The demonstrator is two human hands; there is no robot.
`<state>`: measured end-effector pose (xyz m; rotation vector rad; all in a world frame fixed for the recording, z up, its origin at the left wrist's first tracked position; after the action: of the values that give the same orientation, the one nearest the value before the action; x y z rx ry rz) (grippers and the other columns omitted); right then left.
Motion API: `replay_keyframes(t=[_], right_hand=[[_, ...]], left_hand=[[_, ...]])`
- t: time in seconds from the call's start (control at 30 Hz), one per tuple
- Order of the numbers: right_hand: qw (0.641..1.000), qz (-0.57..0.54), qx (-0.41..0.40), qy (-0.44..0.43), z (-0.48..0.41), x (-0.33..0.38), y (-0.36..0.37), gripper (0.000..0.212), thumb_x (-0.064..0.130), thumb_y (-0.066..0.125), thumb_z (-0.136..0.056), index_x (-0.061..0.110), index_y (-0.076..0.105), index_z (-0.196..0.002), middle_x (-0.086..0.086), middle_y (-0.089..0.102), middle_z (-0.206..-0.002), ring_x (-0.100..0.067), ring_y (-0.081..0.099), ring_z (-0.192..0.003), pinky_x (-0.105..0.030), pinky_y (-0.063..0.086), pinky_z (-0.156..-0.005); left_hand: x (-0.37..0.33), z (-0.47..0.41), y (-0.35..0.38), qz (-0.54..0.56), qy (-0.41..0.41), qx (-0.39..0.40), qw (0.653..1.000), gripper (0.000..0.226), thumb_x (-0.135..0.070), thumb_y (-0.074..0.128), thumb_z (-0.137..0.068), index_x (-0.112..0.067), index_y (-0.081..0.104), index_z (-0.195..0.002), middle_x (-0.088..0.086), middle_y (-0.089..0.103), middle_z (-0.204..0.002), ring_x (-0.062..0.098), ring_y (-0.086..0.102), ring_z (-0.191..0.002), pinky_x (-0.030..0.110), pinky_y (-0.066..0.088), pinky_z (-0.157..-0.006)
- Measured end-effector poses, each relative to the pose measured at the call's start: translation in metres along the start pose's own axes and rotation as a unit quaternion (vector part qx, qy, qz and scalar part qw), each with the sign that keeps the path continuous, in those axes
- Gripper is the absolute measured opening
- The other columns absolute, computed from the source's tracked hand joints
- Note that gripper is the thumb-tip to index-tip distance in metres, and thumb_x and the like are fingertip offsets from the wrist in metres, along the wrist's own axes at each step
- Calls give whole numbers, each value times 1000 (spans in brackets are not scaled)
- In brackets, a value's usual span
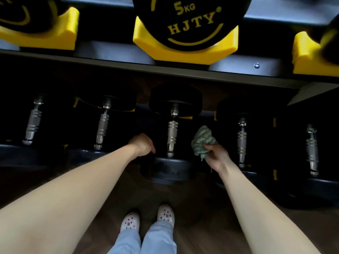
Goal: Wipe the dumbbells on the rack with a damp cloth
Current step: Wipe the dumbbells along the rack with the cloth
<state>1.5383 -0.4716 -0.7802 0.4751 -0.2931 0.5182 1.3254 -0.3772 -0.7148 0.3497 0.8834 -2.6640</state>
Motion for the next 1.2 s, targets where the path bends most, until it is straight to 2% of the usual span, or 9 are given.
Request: replay_keyframes(t=[0.17, 0.4, 0.5, 0.63, 0.73, 0.83, 0.97, 1.07, 1.2], right_hand=[[991, 127, 25, -35, -14, -6, 48, 51, -24, 27, -87, 10, 46, -121, -6, 55, -87, -18, 57, -74, -33, 47, -70], [969, 234, 47, 61, -7, -21, 43, 43, -22, 29, -82, 7, 56, -98, -8, 61, -87, -22, 58, -79, -32, 47, -73], [976, 211, -56, -1, -16, -8, 20, 34, -16, 33, -83, 7, 58, -86, -11, 61, -84, -27, 58, -73, -30, 49, -61], [922, 238, -279, -120, -21, 15, -33, 27, 12, 44, -96, 5, 59, -117, -20, 62, -117, -37, 61, -105, -50, 50, -90], [880, 304, -321, -174, -23, 39, -48, 29, 9, 43, -96, 0, 54, -121, -19, 59, -120, -32, 58, -107, -39, 51, -89], [843, 440, -276, -143, -44, 44, -45, 32, 9, 43, -95, -2, 53, -123, -19, 57, -123, -22, 55, -102, -29, 49, -78], [749, 587, -270, -145, -48, 47, -27, 32, 5, 42, -96, -7, 52, -124, -25, 52, -130, -38, 49, -122, -42, 39, -99], [735, 610, -253, -154, -49, 36, -9, 35, 4, 42, -95, -3, 50, -129, -24, 50, -132, -39, 47, -123, -44, 37, -103], [736, 614, -223, -177, -52, 19, 10, 42, 6, 46, -93, 7, 48, -135, -24, 52, -130, -40, 49, -121, -42, 39, -99]], left_hand=[[8, -12, 3, 19, -23, -14, 999, 21, -8, 53, -91, -10, 73, -89, 9, 62, -119, 27, 60, -104, 33, 53, -85], [17, -18, 4, 32, -55, -26, 998, 11, -10, 64, -85, -9, 73, -91, 9, 63, -118, 27, 58, -109, 33, 48, -96], [14, -19, 7, 8, -60, -20, 998, 17, -12, 66, -83, -7, 72, -98, 10, 63, -118, 27, 58, -110, 33, 48, -94], [7, -22, 7, -10, -65, -6, 998, 22, -13, 68, -81, -6, 71, -102, 10, 64, -117, 26, 59, -109, 34, 50, -93], [6, -29, 11, 14, -71, 1, 997, 23, -9, 66, -81, -3, 71, -103, 12, 65, -115, 28, 60, -107, 36, 51, -92], [9, -34, 14, 37, -87, -7, 996, 17, -8, 70, -76, -3, 73, -92, 14, 68, -106, 28, 63, -102, 35, 53, -88], [14, -37, 17, 83, -112, 2, 990, 8, -4, 68, -77, -3, 73, -82, 8, 71, -76, 20, 66, -77, 25, 55, -64], [13, -36, 18, 108, -123, 18, 986, 30, 1, 59, -83, -8, 62, -55, -6, 53, -33, 8, 53, -44, 12, 33, -33], [12, -34, 18, 110, -121, 27, 986, 35, 3, 55, -85, -10, 58, -52, -8, 50, -29, 8, 51, -48, 9, 28, -29]])
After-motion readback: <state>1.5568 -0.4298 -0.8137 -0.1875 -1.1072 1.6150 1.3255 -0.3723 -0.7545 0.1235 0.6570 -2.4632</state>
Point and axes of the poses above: each hand's wrist, its own z-axis away from the middle knuckle, its own y-axis out of the palm, x = y × z, the point moved 8 cm from there along -z, towards the middle knuckle
